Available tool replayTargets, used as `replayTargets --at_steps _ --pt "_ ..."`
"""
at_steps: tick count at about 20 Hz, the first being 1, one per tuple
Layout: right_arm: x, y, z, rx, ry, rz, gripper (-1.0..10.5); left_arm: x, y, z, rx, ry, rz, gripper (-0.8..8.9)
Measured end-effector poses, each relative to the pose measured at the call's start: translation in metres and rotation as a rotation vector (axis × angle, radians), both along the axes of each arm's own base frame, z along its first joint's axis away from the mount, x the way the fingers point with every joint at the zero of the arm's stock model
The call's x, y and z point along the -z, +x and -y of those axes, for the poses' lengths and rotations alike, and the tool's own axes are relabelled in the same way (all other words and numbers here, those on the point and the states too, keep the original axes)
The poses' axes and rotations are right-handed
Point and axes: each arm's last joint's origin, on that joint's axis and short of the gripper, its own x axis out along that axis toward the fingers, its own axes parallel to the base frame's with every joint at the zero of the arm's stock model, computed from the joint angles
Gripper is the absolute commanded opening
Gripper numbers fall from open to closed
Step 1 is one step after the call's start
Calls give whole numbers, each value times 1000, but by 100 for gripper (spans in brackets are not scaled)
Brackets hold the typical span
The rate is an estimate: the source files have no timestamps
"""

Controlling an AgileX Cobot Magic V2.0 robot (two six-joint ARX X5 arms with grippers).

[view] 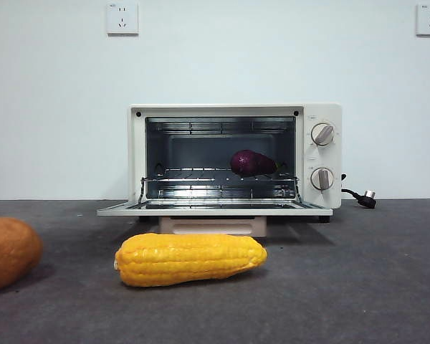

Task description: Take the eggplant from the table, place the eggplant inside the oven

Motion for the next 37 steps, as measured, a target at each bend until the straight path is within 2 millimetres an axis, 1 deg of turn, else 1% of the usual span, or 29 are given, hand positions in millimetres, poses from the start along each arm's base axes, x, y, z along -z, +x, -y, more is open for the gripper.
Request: replayTargets --at_steps 5,11,15,18,21,24,30,34,37 --pt "4 -3 1 -2 -24 -43 -12 5 18 4 0 5 -22 -6" --pt "7 -10 5 -4 -46 -81 -12 14 46 6 -20 9 -39 -6" --pt "7 -26 13 -3 -41 -70 -12 29 78 -2 -78 10 -88 -6" --pt "8 -43 21 -3 -37 -63 -12 42 101 -16 -112 -25 -130 -6" --pt "10 -56 28 0 -39 -66 -12 60 123 -31 -152 -60 -198 -6" --pt "10 -66 33 13 -23 -50 -12 84 144 -40 -167 -75 -280 -6" --pt "10 -79 40 44 33 -37 -12 136 180 -43 -170 -74 -404 -6" --pt "10 -79 40 61 55 -50 -12 165 195 -43 -174 -76 -466 -6" --pt "10 -79 40 71 67 -58 -12 184 203 -41 -169 -73 -500 -6"
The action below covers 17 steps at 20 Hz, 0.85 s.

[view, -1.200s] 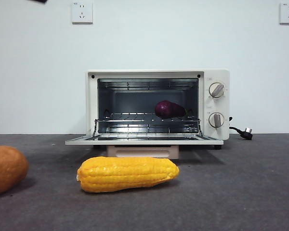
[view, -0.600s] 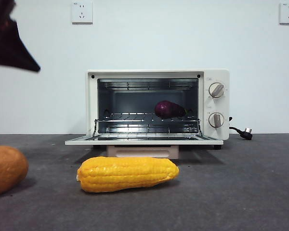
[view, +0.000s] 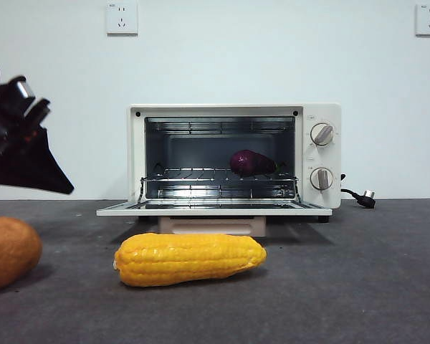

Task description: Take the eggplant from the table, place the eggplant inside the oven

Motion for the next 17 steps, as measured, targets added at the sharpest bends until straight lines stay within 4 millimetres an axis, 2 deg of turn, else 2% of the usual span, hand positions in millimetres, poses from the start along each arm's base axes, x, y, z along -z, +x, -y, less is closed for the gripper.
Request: replayTargets --at_steps 5,13,17 --pt "0 0 0 11 13 -9 -12 25 8 16 48 -2 -37 -6" --pt "0 0 0 19 23 -17 -12 32 14 28 68 20 -2 -6" --pt "0 0 0 21 25 -18 -12 45 16 28 70 17 -36 -6"
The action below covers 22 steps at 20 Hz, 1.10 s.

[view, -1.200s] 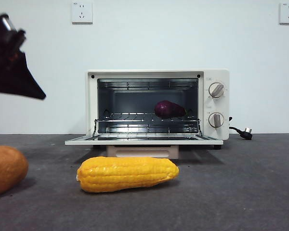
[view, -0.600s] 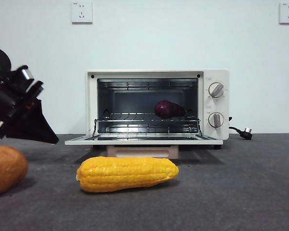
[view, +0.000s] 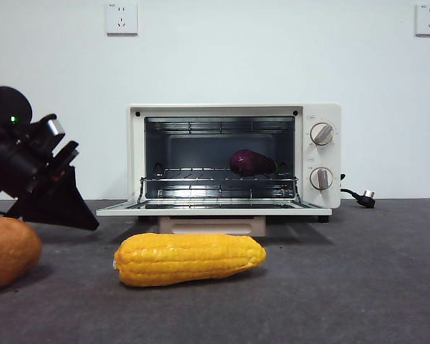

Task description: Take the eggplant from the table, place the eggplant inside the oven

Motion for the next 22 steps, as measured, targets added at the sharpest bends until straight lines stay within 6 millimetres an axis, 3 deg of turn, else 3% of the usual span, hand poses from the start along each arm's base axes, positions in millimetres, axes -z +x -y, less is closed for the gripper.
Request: replayTargets --at_steps 22 --pt "0 0 0 2 3 -2 -12 -2 2 12 69 -134 18 -7"
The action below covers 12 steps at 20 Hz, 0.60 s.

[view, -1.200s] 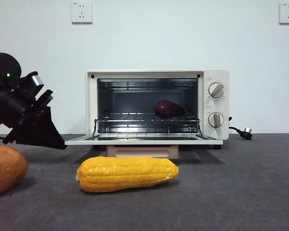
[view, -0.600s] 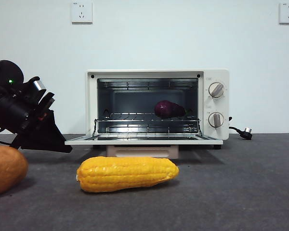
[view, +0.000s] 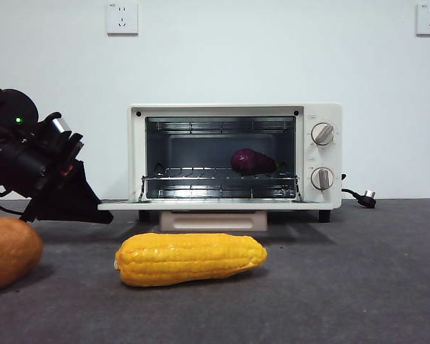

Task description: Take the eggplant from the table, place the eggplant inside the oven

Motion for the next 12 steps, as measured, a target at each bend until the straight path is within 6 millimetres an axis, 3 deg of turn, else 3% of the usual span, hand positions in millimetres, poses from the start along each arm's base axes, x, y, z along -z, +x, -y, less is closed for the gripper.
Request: replayTargets --at_steps 12 --pt "0 0 0 0 0 0 -12 -12 12 3 -24 -134 66 -7"
